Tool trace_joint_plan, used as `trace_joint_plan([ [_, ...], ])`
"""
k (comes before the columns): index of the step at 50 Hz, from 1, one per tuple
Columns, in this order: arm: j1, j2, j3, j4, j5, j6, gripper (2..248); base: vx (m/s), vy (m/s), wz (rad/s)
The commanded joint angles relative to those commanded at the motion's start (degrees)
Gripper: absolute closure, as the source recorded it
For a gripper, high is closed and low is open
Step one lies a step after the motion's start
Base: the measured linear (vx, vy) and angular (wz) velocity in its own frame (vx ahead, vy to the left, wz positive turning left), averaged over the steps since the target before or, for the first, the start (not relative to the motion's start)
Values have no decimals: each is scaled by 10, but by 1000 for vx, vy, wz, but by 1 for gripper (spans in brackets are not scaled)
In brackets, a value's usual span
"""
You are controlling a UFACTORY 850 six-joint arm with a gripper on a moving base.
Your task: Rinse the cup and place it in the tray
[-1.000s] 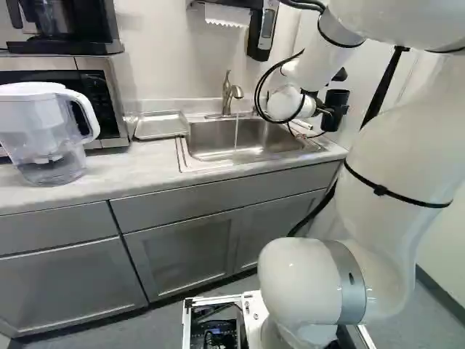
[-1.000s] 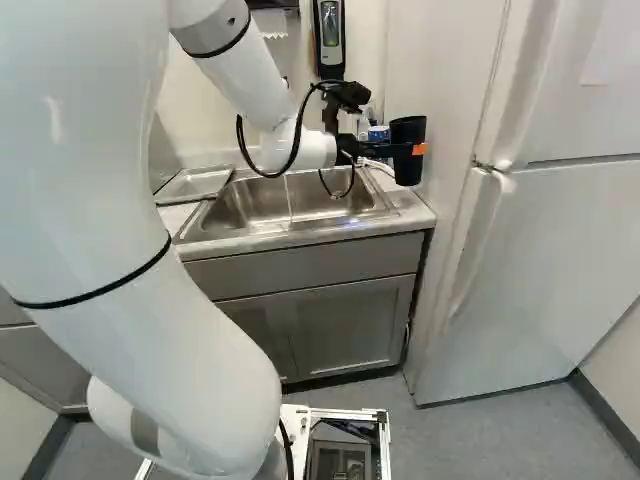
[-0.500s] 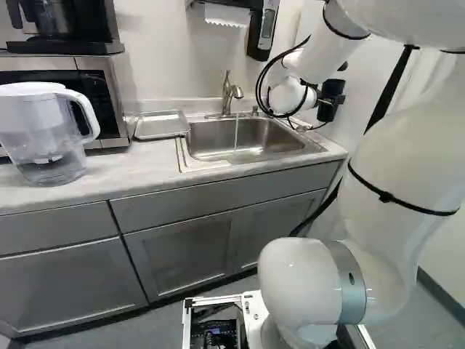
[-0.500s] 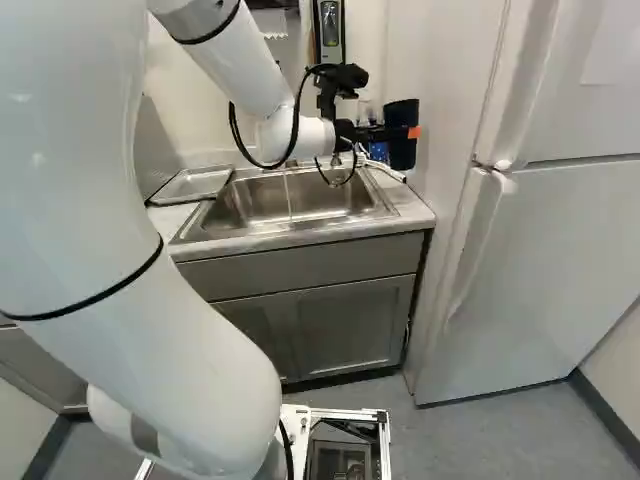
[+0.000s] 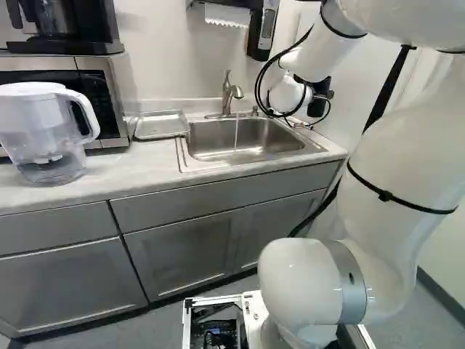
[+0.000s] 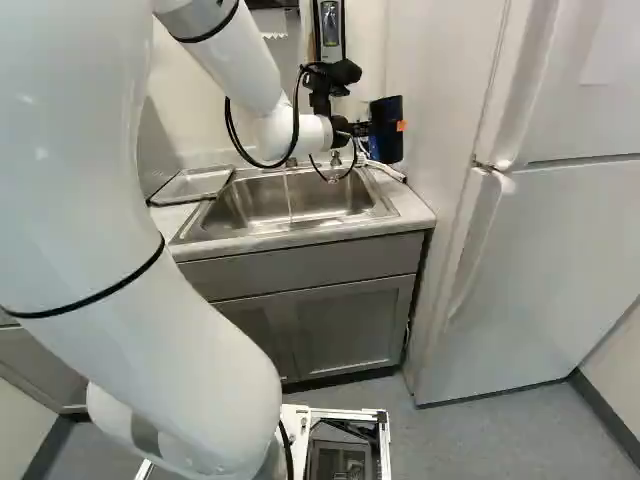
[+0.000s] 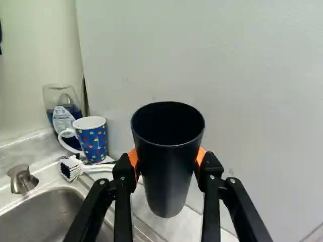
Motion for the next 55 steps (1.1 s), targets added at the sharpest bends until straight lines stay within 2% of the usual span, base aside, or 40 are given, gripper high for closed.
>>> trace_joint_plan([
  [21, 6, -11, -11, -26, -21, 0, 126, 0, 0, 0],
  [40, 18, -9, -9, -69, -47, 0, 126, 0, 0, 0],
  [55, 18, -9, -9, -101, -78, 3, 126, 0, 0, 0],
])
